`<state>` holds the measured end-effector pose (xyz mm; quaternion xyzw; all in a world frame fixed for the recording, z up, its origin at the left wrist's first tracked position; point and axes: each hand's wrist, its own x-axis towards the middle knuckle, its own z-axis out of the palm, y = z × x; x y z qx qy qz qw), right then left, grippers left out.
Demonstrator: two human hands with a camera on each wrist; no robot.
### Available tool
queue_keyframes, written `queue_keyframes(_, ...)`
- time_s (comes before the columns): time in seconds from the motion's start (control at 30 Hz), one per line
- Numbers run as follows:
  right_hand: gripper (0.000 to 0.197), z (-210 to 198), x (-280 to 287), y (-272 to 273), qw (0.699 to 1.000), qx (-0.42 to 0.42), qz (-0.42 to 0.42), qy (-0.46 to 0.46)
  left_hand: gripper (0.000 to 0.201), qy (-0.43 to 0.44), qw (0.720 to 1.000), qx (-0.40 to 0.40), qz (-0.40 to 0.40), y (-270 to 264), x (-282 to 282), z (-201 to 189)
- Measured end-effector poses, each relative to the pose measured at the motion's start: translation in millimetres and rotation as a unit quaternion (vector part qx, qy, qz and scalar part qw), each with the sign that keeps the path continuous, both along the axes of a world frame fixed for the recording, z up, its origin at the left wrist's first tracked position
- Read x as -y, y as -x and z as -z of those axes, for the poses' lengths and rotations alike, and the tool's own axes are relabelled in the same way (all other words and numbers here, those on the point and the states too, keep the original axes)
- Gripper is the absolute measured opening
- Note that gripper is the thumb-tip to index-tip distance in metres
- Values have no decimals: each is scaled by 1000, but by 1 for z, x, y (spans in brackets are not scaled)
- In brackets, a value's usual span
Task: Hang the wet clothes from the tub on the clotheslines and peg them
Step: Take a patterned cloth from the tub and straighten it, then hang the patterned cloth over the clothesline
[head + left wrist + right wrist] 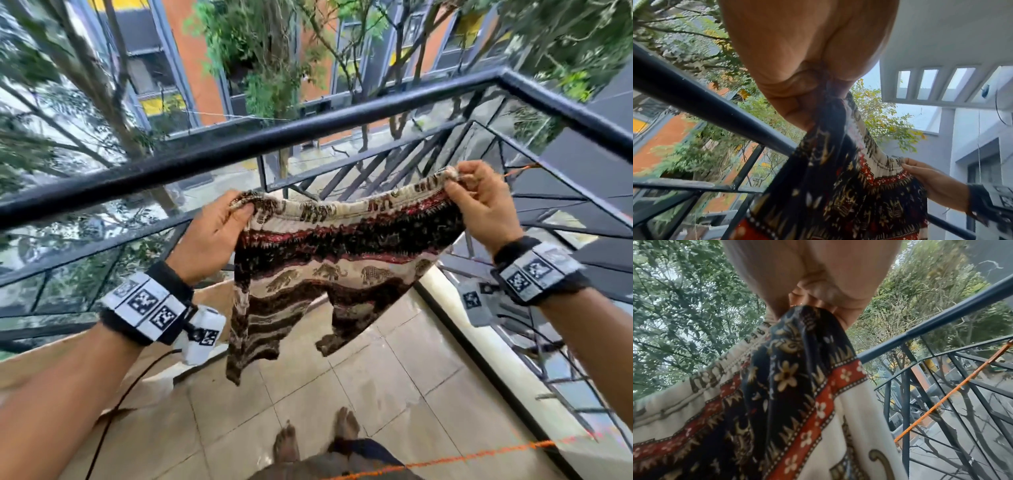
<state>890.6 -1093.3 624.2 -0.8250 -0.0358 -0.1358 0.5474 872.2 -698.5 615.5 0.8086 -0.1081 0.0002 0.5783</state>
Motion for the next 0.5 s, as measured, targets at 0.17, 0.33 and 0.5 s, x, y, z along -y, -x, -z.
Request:
queue_keyframes(0.17, 23, 11, 35, -4, 997, 41, 14, 60, 17, -52, 998, 19, 25, 14, 18, 0)
queue_keyframes(0.33, 21, 8, 66, -6, 995, 50, -18, 80, 18, -46, 999, 4, -2, 15, 37, -2)
queue_keyframes(0.5, 16, -48, 72, -37, 989, 84, -51, 113, 18, -52, 997, 23, -43, -12, 52, -41)
